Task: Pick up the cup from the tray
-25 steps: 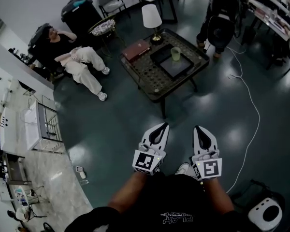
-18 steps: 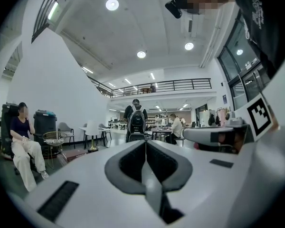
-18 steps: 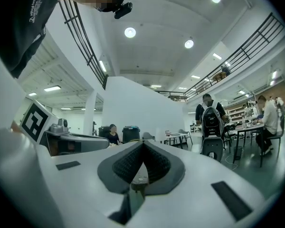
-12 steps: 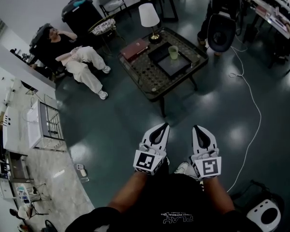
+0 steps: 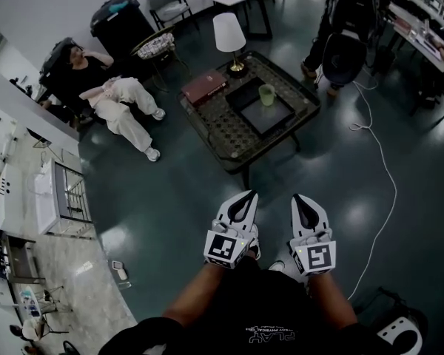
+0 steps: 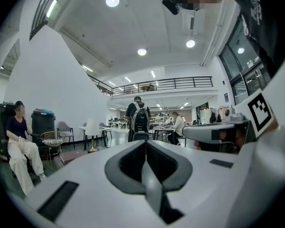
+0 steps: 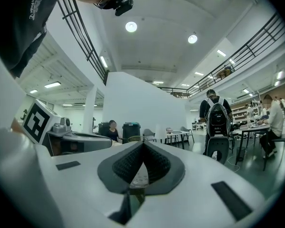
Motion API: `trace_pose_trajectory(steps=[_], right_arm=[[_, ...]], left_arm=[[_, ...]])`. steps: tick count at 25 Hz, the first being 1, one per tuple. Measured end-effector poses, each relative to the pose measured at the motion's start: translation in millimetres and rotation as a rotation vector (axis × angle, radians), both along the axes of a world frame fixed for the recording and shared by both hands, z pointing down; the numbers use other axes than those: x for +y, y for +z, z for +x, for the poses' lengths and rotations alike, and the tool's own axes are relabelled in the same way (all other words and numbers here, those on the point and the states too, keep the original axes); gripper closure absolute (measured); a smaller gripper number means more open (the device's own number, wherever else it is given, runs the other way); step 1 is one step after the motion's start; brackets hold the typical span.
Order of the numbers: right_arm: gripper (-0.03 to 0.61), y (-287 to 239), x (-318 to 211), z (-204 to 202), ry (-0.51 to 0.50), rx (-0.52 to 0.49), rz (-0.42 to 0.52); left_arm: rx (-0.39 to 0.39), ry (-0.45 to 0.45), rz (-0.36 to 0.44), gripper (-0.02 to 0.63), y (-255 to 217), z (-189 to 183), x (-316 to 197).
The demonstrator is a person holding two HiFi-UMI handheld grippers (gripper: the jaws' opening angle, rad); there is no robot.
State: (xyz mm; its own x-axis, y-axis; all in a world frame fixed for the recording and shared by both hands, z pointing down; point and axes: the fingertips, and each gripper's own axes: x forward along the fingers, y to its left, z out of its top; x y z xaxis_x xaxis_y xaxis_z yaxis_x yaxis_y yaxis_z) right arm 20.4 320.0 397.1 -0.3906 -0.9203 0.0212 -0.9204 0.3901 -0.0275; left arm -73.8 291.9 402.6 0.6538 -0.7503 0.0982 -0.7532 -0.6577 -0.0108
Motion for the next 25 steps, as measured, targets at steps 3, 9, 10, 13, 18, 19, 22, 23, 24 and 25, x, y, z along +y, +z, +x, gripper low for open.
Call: trace_pose_trajectory(steps=[3,9,10,13,18,19,22,23,24,25], right_arm=[[0.58,-0.4,-31.6,-4.1,-0.003,0.014,-0.004],[0.58,2.3,-83.5,-21.9,-0.014,0.026,-0.018],[0.58,0.7,-90.0,-26.6,-0.017,0.028,-0.02],[0.58,-3.3,-108.1,-41.3,-0.037,0.055,-0.02],[0.58,-8.7,-133.2,-60.5,-0.041,0.114,-0.003],[0.58,-11.5,-137.5,-63.0,-0.037,0.122,-0.002],[0.58,-14.8,-146.7,-68.8,-0.03,0.128,-0.001],[0.58,-13.1,-149.0,-69.9,-0.03,0.123,-0.001],[0.58,-11.2,-151.5,-70.5,-0.03,0.116,-0.003],[0.58,-10.0,-154.3,-70.4,-0.027,0.109,-0.005]], left_arm=[[-0.006,0.018,0.018,0.6,1.4,-2.7,-29.4],[0.019,0.023,0.013,0.6,2.2,-18.2,-81.7],[0.019,0.024,0.015,0.6,-0.1,-22.0,-89.1],[0.047,0.03,0.007,0.6,0.5,-31.3,-109.7],[0.059,0.042,0.004,0.6,-1.4,-41.4,-139.0],[0.06,0.043,0.004,0.6,-2.1,-43.1,-143.2],[0.067,0.039,0.009,0.6,-3.4,-48.4,-152.4],[0.067,0.039,0.01,0.6,-3.6,-49.8,-154.9],[0.067,0.04,0.012,0.6,-3.7,-50.9,-157.5],[0.067,0.041,0.012,0.6,-4.0,-51.9,-160.0]])
